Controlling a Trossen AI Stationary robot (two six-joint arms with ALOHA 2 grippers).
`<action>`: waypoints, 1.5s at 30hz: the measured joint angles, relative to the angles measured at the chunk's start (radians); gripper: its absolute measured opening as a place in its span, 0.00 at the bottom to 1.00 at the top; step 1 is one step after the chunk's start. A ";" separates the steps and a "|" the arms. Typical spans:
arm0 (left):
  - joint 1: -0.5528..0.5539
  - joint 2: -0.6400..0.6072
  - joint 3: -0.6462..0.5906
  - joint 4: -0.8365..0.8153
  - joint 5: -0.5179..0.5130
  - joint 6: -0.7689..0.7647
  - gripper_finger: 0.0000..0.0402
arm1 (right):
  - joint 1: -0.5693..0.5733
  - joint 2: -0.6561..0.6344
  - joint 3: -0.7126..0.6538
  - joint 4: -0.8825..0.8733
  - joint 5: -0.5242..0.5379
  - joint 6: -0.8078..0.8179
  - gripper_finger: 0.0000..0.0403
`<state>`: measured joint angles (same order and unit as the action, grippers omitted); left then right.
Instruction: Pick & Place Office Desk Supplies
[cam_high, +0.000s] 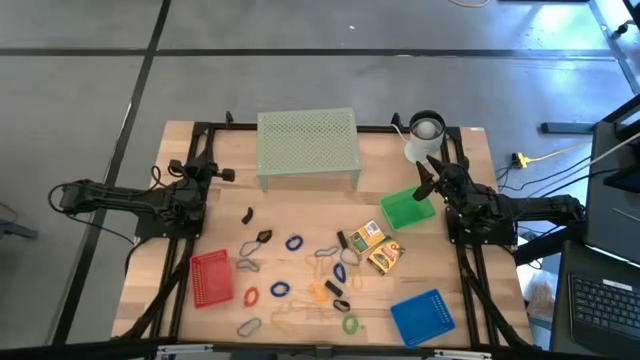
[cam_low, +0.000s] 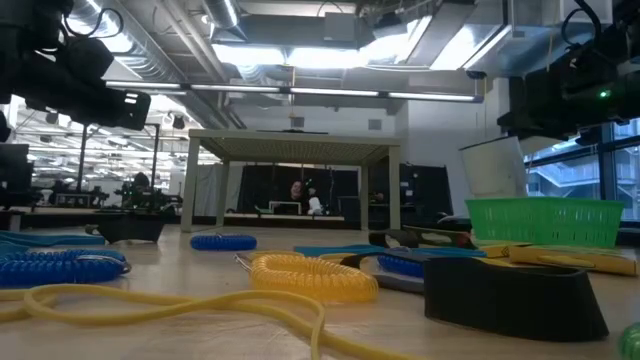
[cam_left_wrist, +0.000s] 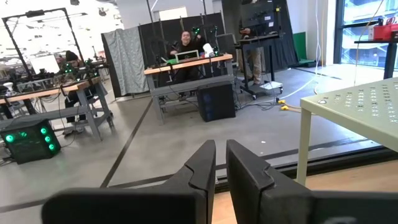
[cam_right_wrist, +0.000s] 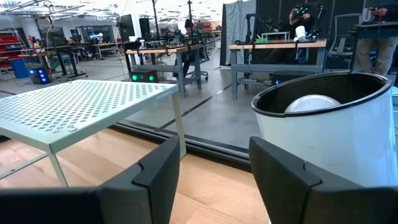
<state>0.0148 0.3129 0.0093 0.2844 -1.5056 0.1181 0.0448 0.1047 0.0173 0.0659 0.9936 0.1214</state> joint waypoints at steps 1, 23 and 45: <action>0.000 0.000 0.000 0.000 0.000 0.000 0.08 | 0.000 0.000 0.000 0.000 0.000 0.000 0.48; 0.000 0.000 0.000 0.000 0.000 0.000 0.08 | 0.000 0.000 0.000 0.000 0.000 0.000 0.48; 0.000 0.000 0.000 0.003 0.000 -0.028 0.08 | 0.000 0.000 0.000 0.000 0.000 0.000 0.48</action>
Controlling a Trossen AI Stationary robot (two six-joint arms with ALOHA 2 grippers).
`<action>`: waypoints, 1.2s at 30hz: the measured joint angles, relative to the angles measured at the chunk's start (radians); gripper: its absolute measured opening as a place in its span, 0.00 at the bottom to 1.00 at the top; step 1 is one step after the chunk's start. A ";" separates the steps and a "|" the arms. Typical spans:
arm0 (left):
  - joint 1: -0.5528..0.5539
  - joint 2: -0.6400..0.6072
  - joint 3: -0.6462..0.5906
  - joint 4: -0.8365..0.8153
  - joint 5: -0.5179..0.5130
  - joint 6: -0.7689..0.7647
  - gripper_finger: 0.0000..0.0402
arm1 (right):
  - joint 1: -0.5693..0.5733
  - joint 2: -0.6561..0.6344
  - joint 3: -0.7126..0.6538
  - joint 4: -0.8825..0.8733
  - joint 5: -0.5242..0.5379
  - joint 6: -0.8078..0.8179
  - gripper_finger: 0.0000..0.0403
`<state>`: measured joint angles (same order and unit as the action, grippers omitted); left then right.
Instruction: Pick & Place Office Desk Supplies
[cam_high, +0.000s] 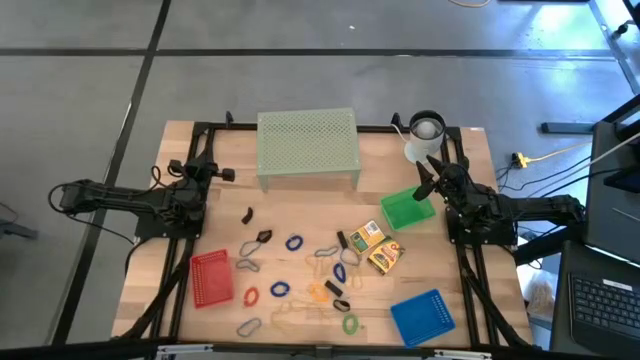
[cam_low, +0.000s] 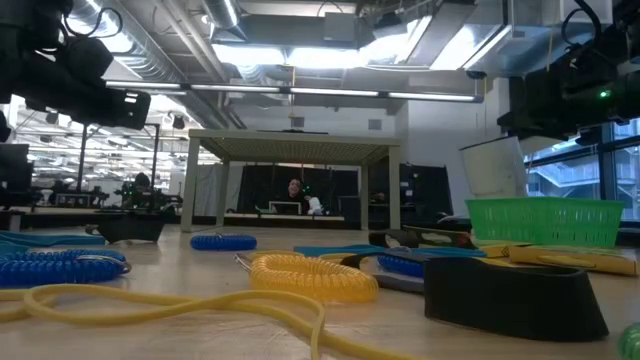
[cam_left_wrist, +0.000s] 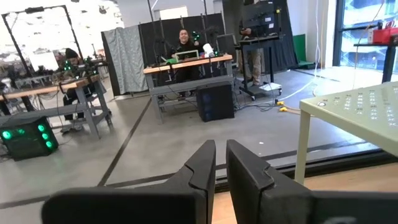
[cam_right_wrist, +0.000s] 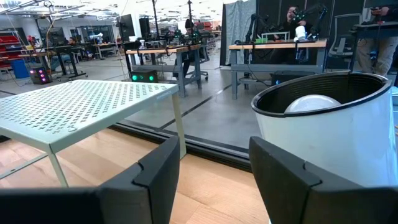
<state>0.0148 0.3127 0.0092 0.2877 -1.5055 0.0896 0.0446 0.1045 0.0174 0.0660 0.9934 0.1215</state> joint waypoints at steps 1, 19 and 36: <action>0.000 0.000 0.000 0.000 0.000 -0.021 0.08 | 0.000 0.000 0.000 0.000 0.000 0.000 0.48; 0.000 0.000 0.000 0.001 0.139 -0.208 0.08 | 0.000 0.000 0.000 0.001 -0.050 0.126 0.48; 0.000 0.000 0.000 0.070 0.741 -0.211 0.08 | 0.000 0.000 0.000 0.001 -0.097 0.176 0.48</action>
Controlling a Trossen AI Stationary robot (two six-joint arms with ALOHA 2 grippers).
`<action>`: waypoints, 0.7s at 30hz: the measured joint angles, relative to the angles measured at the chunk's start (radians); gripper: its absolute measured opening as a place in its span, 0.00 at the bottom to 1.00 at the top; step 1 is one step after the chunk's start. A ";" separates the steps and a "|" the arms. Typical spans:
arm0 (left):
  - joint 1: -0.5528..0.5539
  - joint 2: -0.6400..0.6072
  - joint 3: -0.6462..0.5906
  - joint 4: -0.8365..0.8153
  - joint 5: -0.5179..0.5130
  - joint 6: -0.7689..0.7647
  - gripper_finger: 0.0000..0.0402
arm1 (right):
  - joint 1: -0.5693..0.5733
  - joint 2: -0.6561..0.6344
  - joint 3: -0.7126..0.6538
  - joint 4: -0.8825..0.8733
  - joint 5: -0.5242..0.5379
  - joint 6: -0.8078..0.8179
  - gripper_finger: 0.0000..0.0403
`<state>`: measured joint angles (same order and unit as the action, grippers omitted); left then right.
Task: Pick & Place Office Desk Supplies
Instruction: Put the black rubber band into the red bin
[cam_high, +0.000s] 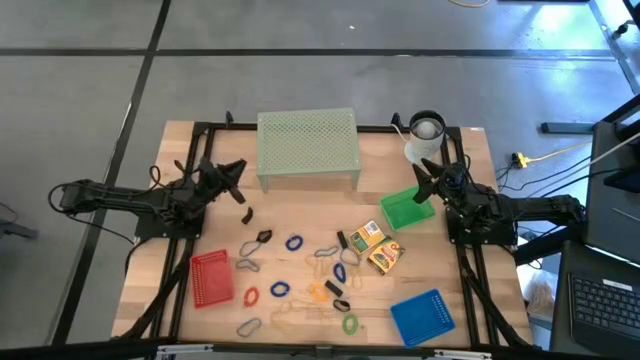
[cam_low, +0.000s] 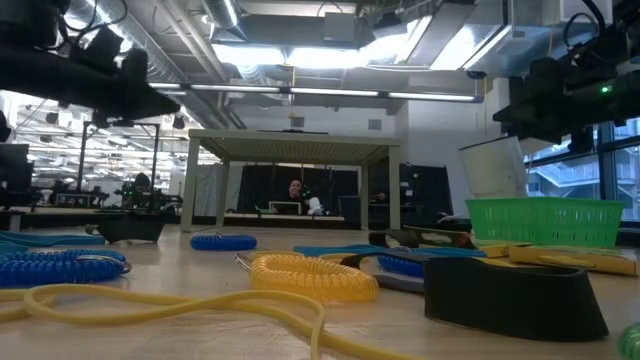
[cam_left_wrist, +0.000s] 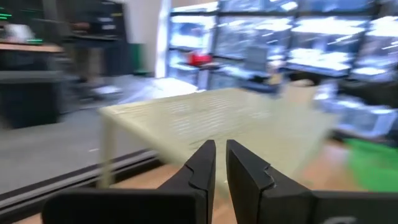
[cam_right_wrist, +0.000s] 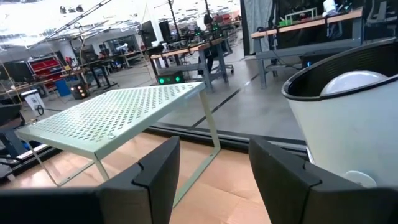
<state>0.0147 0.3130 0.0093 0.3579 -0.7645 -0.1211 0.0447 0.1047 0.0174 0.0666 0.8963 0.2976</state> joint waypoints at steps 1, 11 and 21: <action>0.000 0.000 0.000 0.020 0.045 0.000 0.08 | 0.000 0.000 0.000 0.000 0.000 0.008 0.48; -0.001 0.007 0.000 0.149 0.433 -0.043 0.09 | 0.000 0.000 0.000 0.000 0.001 0.029 0.48; -0.029 0.122 0.068 0.148 0.474 0.008 0.25 | 0.000 0.000 0.000 0.001 0.001 0.109 0.48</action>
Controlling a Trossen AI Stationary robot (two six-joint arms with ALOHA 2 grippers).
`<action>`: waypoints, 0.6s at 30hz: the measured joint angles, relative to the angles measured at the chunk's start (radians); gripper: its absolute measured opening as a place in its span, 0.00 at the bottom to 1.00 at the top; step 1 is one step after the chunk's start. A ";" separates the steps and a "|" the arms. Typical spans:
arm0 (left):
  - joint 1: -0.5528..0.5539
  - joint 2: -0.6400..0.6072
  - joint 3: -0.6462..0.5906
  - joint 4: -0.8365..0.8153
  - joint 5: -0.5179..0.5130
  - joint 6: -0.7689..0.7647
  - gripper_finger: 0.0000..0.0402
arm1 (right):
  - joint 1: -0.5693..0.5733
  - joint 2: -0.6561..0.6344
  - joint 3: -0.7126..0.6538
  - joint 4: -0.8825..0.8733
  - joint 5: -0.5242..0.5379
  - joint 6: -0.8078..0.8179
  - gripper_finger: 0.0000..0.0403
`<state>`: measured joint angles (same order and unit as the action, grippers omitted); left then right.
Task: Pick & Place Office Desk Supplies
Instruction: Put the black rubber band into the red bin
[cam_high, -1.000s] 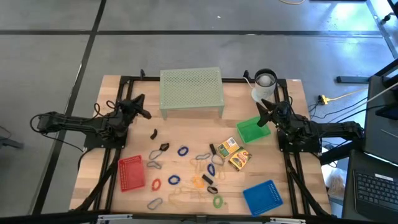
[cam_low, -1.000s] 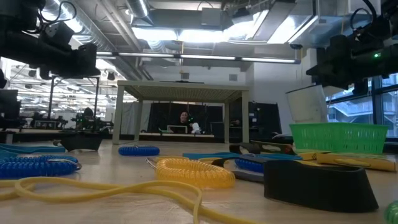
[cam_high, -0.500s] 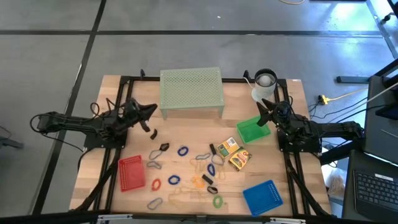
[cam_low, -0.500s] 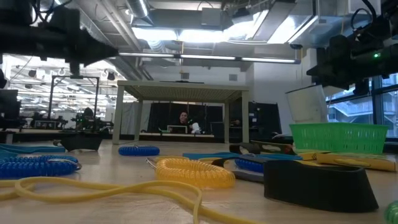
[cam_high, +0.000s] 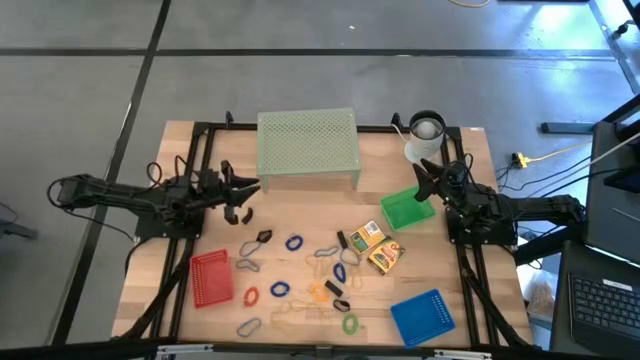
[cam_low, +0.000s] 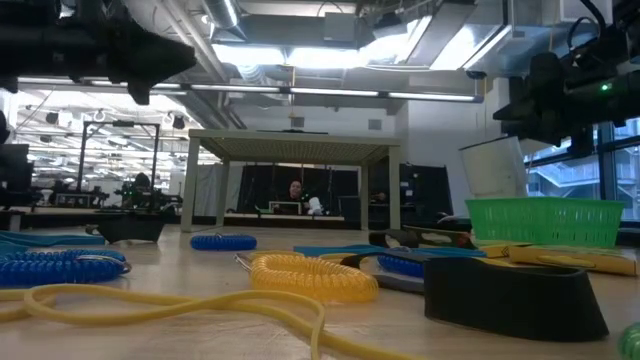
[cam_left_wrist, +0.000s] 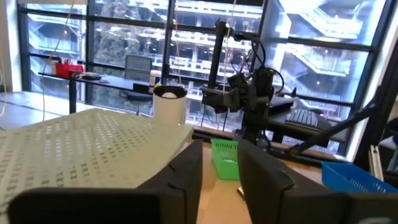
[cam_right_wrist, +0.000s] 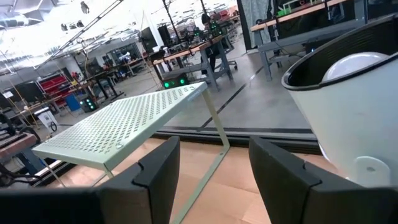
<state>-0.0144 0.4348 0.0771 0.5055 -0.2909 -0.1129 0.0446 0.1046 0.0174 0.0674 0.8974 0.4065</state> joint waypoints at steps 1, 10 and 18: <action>-0.002 0.018 0.012 0.000 0.000 0.000 0.27 | 0.000 0.000 0.000 0.000 0.000 0.001 0.48; -0.042 0.242 0.099 -0.010 0.113 -0.129 0.39 | 0.000 0.000 0.000 0.000 -0.001 0.001 0.48; -0.166 0.561 0.197 -0.009 0.041 -0.205 0.38 | 0.000 0.000 0.000 0.000 -0.068 0.001 0.48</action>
<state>-0.1801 0.9953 0.2739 0.4967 -0.2497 -0.3180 0.0447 0.1047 0.0172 0.0677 0.8298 0.4076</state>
